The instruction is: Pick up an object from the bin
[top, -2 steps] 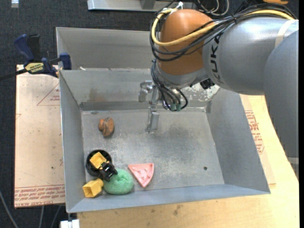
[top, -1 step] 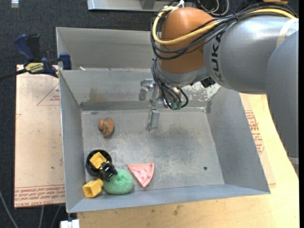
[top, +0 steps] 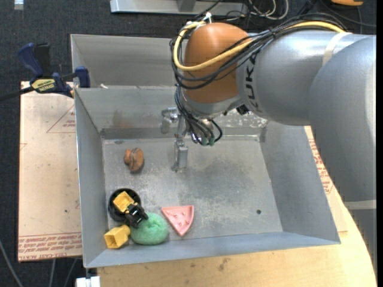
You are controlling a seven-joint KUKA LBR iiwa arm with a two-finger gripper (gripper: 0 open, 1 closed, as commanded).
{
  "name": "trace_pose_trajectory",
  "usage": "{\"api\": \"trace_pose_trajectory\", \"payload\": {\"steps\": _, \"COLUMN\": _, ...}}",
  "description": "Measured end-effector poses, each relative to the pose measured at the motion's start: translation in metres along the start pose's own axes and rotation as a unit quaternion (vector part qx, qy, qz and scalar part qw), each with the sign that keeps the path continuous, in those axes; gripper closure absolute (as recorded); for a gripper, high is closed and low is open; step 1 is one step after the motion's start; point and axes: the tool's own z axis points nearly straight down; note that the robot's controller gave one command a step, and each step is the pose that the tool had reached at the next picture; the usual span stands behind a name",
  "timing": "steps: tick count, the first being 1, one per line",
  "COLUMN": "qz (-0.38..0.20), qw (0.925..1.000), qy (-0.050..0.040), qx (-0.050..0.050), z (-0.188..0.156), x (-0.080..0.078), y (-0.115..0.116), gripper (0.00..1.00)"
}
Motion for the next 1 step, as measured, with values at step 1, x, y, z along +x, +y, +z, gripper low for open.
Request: {"api": "trace_pose_trajectory", "payload": {"steps": 1, "qz": -0.011, "qw": 0.9999, "qy": -0.0009, "qx": -0.001, "z": 0.0649, "x": -0.0181, "y": 0.0525, "gripper": 0.00}}
